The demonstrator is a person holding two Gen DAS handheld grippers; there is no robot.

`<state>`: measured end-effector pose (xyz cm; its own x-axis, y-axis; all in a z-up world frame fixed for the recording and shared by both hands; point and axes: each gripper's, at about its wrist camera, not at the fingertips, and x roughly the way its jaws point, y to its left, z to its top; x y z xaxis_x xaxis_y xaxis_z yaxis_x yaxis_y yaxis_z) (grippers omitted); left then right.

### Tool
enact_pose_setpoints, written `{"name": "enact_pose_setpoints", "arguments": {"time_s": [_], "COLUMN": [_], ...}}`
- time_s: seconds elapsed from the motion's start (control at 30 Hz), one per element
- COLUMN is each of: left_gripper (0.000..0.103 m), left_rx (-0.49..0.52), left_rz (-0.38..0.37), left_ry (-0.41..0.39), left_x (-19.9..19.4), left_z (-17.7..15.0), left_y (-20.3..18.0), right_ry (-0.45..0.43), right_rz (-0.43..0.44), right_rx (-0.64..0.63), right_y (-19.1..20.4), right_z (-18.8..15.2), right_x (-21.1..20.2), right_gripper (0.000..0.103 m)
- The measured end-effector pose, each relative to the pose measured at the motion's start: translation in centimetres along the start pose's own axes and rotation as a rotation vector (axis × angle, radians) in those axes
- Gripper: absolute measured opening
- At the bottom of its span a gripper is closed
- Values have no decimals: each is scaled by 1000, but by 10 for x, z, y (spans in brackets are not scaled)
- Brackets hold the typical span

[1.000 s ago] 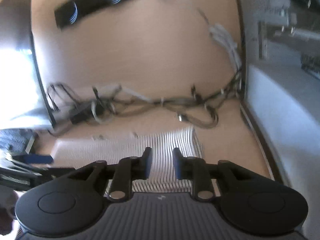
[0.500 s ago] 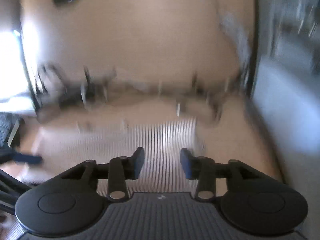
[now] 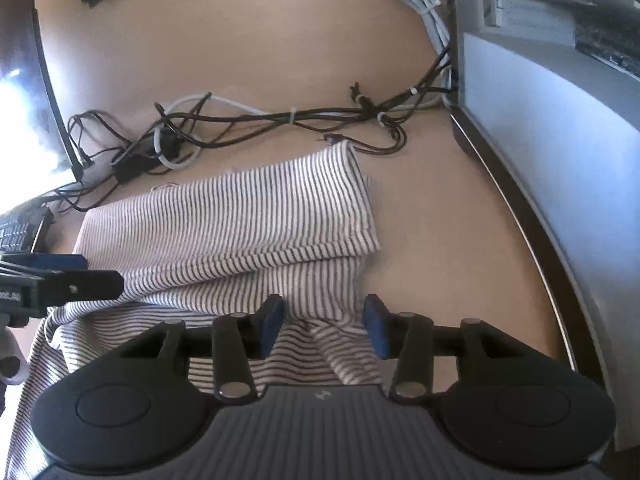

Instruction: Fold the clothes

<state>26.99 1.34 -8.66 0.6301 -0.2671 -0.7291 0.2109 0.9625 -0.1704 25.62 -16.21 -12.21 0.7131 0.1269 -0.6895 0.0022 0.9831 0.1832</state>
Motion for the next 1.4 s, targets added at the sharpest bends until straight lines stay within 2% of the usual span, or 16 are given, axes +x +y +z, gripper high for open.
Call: {"name": "enact_pose_setpoints", "arguments": {"time_s": [0.07,0.13,0.23,0.33,0.43,0.57,0.73,0.8,0.93,1.13,1.2,1.3,1.4], "left_gripper": [103,103,103,103,103,103,103,103,103,103,103,103,103], "left_rx": [-11,-27,-41,-31,-30,-47,-72,-94,-138,-158,-160,-196,-248], "left_rz": [-6,-14,-20,-12,-9,-23,-20,-26,-54,-49,-43,-19,38], "left_ry": [1,-1,6,9,15,14,7,3,-1,-3,-4,-14,-30], "left_x": [-3,-7,-8,-5,-3,-4,-3,-5,-11,-11,-14,-23,-37], "left_z": [1,1,0,-2,-2,-2,-1,-1,1,2,1,1,-1], "left_y": [1,3,5,3,3,8,8,10,15,17,18,22,26], "right_ry": [-1,-85,-188,-219,-134,17,44,31,46,69,52,-20,-76], "right_rz": [-9,-28,48,97,102,104,120,110,112,116,116,126,110], "right_rx": [-12,-58,-45,-42,-43,-2,-93,-131,-113,-86,-95,-132,-171], "right_y": [1,10,16,25,32,24,26,30,24,15,16,21,26], "right_z": [5,14,38,56,55,35,34,38,40,43,51,68,87], "right_x": [-9,-25,-45,-35,3,39,39,34,39,46,39,27,31], "right_gripper": [44,44,44,44,44,48,48,48,48,47,47,59,59]}}
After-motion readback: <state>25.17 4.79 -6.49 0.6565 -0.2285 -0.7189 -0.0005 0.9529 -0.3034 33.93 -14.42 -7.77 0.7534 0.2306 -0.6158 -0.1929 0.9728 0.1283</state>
